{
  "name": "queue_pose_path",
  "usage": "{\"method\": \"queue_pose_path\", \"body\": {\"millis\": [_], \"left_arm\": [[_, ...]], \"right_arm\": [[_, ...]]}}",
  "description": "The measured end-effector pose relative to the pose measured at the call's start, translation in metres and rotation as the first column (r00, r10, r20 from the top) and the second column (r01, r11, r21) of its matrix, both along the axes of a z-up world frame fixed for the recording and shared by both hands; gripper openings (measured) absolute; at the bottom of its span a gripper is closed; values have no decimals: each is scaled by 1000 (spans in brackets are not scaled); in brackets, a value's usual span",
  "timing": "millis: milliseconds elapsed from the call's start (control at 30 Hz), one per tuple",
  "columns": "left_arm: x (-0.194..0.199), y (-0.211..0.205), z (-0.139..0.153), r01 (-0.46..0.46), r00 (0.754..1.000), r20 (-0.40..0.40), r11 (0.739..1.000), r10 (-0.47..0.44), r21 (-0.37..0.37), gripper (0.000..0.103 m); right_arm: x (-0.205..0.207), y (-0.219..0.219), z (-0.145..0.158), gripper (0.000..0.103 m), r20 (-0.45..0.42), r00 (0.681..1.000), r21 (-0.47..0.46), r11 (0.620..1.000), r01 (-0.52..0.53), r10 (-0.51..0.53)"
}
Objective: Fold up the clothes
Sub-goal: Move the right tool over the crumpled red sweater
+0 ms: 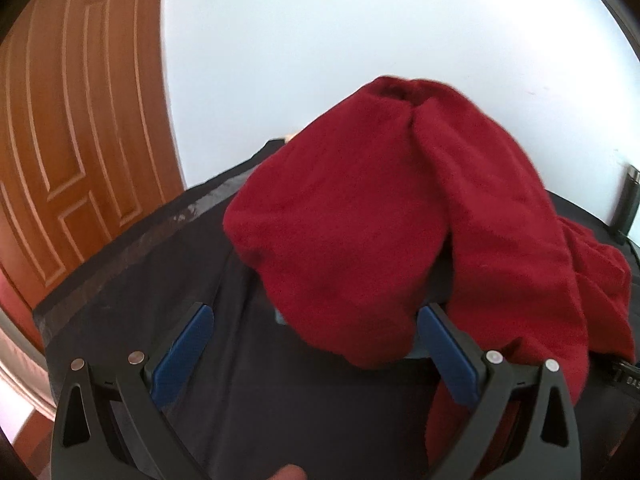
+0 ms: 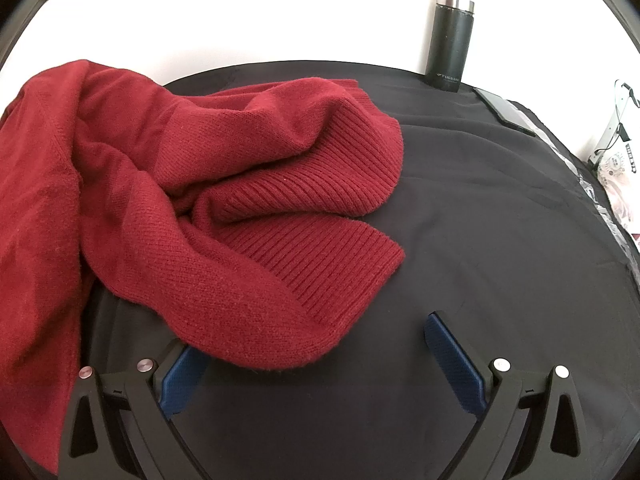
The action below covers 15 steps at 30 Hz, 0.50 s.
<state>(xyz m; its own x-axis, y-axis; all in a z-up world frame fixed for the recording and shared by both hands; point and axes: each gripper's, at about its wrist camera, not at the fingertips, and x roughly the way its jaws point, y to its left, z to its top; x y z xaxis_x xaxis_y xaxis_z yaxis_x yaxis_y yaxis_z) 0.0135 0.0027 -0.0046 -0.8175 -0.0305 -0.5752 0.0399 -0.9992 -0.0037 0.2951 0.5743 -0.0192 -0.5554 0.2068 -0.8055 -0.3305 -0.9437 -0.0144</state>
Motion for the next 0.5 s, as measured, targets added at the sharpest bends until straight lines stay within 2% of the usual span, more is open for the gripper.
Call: {"method": "queue_pose_path", "body": {"millis": [333, 433, 500], "left_arm": [[33, 7, -11, -55, 998, 15, 997, 54, 60, 102], [56, 9, -14, -81, 997, 25, 988, 79, 128, 102], [76, 22, -15, -106, 994, 28, 983, 103, 149, 102]], "right_arm": [[-1, 2, -1, 103, 3, 1000, 4, 1000, -2, 2], [-1, 2, -1, 102, 4, 1000, 5, 1000, -3, 3], [-5, 8, -1, 103, 4, 1000, 5, 1000, -7, 7]]}}
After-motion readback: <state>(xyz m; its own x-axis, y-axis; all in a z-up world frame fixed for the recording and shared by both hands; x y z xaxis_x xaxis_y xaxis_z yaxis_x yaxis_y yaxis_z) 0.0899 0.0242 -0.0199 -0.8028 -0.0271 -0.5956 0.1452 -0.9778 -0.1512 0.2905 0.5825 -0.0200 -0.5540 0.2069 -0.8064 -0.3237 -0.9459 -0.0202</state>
